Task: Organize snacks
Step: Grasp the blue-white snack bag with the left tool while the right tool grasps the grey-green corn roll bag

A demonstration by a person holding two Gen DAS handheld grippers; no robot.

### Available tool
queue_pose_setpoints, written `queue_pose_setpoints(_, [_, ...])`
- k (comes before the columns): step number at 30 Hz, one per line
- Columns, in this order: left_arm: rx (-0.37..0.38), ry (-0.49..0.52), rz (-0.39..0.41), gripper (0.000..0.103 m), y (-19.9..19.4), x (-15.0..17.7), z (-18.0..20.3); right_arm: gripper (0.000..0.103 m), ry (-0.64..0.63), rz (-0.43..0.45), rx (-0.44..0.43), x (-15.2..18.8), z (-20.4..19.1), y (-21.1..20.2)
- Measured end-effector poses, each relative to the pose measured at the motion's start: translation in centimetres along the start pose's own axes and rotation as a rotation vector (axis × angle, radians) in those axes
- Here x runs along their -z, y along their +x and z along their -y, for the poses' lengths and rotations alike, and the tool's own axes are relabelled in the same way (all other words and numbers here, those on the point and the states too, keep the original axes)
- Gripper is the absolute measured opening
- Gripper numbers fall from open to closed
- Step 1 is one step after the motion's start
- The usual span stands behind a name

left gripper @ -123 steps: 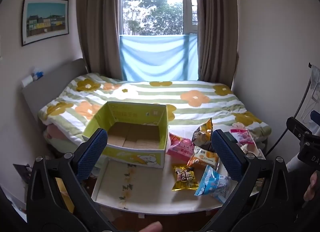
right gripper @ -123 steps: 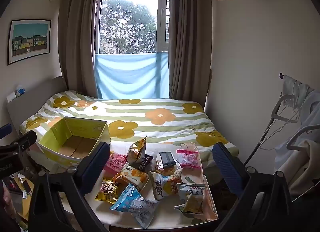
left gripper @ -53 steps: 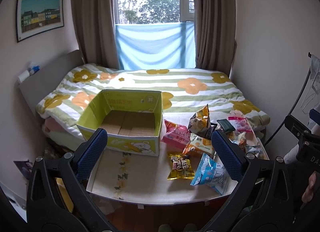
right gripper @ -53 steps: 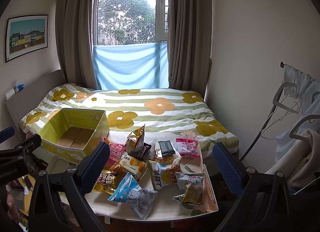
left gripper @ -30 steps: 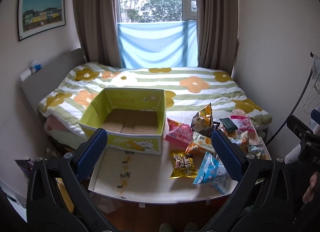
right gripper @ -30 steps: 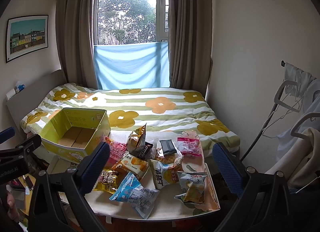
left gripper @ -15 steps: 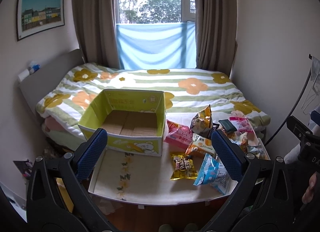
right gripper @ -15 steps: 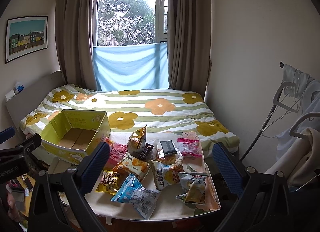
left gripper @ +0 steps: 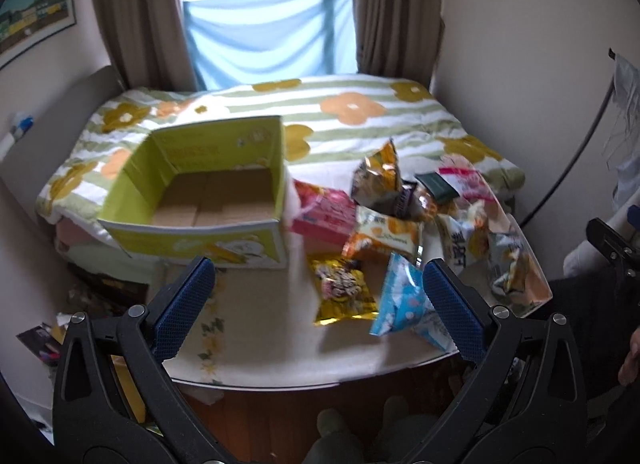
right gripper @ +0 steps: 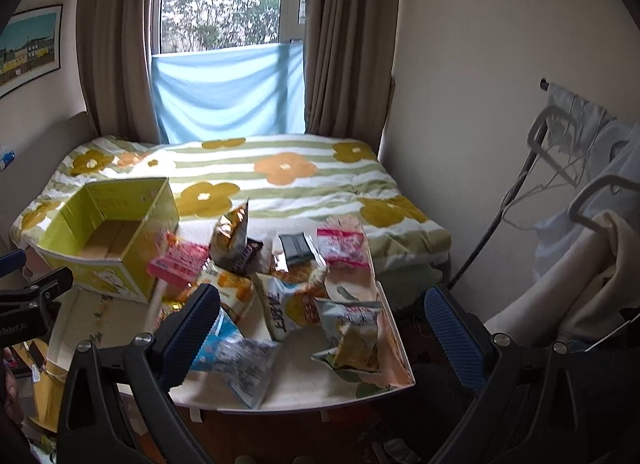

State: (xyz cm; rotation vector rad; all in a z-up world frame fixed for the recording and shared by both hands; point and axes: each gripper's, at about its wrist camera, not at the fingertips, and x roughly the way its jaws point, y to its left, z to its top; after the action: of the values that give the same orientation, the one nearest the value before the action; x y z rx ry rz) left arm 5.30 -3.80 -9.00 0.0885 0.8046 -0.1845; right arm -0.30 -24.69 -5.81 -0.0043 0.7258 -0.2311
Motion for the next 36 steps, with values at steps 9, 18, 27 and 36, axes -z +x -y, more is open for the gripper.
queue_pose_setpoints(9, [0.057,0.06,-0.135,0.103,6.8,2.8,8.2,0.102,0.0,-0.14,-0.091,2.5,5.2,7.7])
queue_pose_setpoints(18, [0.037,0.163,-0.273,0.103,13.8,5.2,13.9,0.102,0.012,-0.285,-0.19,5.2,7.7,14.8])
queue_pose_setpoints(27, [-0.069,0.284,-0.345,0.103,19.3,7.1,15.9,0.102,0.031,-0.378,-0.281,7.5,7.8,19.4])
queue_pose_setpoints(36, [-0.117,0.343,-0.362,0.103,22.1,8.3,16.8,0.102,0.023,-0.405,-0.327,8.1,7.3,22.0])
